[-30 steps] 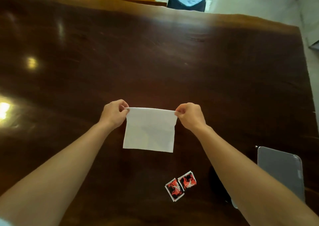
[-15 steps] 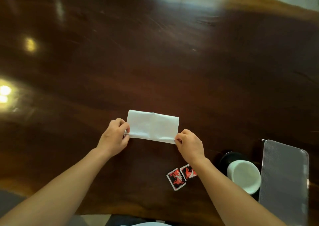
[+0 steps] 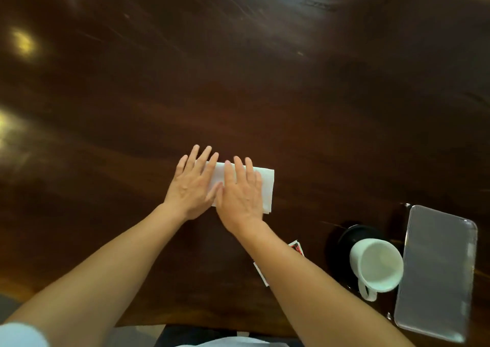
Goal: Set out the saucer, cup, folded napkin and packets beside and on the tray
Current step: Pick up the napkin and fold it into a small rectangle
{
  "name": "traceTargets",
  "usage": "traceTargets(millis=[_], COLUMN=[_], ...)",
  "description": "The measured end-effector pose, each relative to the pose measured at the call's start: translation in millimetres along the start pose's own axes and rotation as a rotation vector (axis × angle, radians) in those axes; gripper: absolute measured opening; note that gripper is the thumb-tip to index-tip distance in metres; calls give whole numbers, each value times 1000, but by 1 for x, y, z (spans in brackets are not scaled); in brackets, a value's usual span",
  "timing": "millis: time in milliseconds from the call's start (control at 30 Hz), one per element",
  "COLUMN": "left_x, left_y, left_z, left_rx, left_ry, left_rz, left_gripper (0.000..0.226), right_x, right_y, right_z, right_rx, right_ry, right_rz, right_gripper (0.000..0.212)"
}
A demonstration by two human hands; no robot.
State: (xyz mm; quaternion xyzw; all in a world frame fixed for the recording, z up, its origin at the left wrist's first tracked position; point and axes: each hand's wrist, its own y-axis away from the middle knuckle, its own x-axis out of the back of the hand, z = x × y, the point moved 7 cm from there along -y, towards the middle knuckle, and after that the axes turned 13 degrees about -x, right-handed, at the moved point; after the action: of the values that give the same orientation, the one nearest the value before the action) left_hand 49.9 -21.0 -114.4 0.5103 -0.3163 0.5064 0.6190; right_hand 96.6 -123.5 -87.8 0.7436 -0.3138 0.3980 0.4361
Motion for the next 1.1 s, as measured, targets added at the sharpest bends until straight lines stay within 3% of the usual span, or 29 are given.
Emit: traceTargets(millis=[167,433,667,867,1100], left_x=[-31,-39,-38,-53,-78], left_y=[-3,3,26,87,137], left_z=[-6,-20,-10,39,100], left_rx=[-12,68,190,334,207], left_ry=[-54,-79,-31,-10,-10], left_rz=[-43,12,-172,-302,-405], left_gripper=[71,69,73,91,89], right_x=[-42,-40,-21,-7,-10], right_y=[-12,-15,-22,-47,-59], right_z=[7,89,98,92,54], right_rx=[-20,-197,-115,-130,-167], right_ry=[90,189,265,349,332], right_rz=[-160,-75,-167,-165,-117], right_gripper=[66,69,66,75,82])
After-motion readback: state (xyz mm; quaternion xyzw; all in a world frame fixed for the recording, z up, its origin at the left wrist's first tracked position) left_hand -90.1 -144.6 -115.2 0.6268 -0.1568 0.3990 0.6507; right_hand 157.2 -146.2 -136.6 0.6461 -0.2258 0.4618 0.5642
